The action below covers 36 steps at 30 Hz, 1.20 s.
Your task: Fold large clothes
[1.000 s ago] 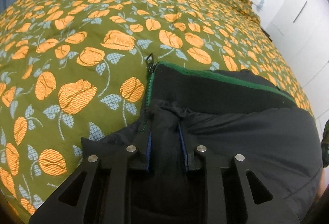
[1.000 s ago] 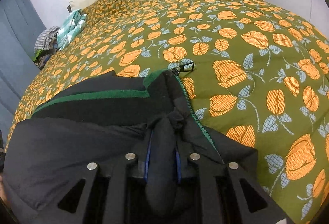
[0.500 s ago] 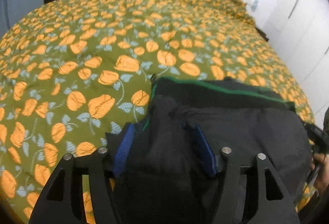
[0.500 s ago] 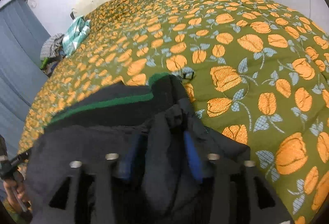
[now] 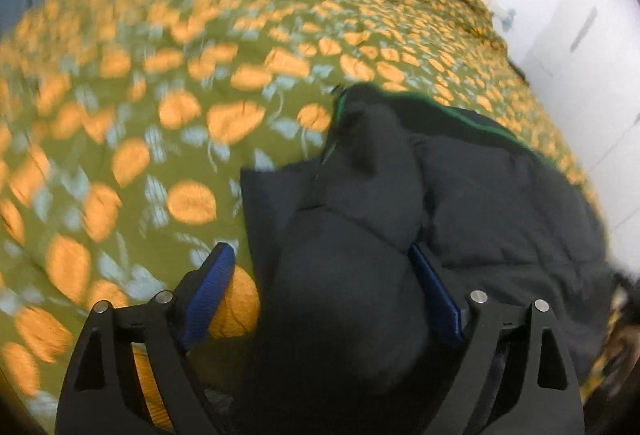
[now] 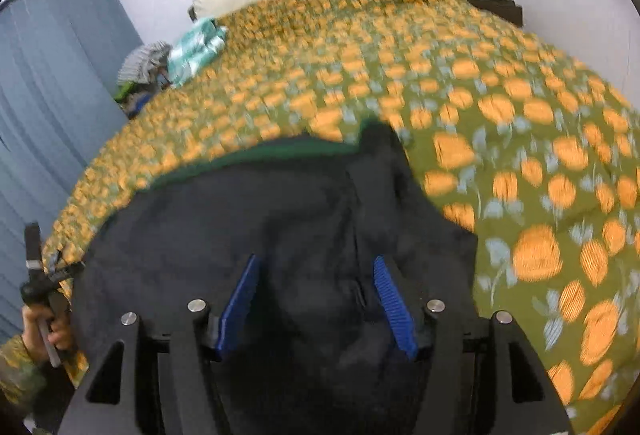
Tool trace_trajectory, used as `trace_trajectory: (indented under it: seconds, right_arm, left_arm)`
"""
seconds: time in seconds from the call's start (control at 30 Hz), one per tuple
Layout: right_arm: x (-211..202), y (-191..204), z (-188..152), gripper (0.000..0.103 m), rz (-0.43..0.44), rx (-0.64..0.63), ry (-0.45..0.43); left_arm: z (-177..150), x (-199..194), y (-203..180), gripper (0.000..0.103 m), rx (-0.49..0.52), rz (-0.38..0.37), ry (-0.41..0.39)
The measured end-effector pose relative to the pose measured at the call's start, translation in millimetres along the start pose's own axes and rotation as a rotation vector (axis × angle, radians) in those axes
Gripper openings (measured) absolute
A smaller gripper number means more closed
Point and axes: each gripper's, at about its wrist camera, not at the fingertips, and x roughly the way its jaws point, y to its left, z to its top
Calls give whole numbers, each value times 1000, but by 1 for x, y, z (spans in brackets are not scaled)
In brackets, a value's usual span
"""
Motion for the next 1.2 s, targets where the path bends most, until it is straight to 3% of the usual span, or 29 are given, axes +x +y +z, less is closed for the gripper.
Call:
trace_trajectory:
  seconds: [0.07, 0.2, 0.47, 0.6, 0.73, 0.83, 1.0, 1.1, 1.2]
  right_arm:
    - [7, -12, -10, 62, 40, 26, -16]
    - [10, -15, -14, 62, 52, 40, -30]
    - [12, -16, -17, 62, 59, 39, -38]
    - [5, -10, -8, 62, 28, 20, -12]
    - [-22, -6, 2, 62, 40, 50, -58]
    - [-44, -4, 5, 62, 62, 65, -108]
    - [-60, 5, 1, 62, 100, 74, -112]
    - [-67, 16, -5, 62, 105, 40, -106]
    - [-75, 24, -12, 62, 114, 7, -104]
  left_arm:
    - [-2, 6, 9, 90, -59, -44, 17]
    - [-3, 6, 0, 91, -10, -4, 4]
    - [-2, 4, 1, 95, -17, 22, 14]
    - [5, -24, -11, 87, 19, 59, -5]
    - [10, -71, -39, 88, 81, 3, -98]
    - [14, -85, -79, 90, 175, -68, -105]
    - [24, -63, -157, 90, 342, -151, -63]
    - [33, -23, -188, 90, 391, -128, -1]
    - [26, 28, -197, 90, 395, -80, 113]
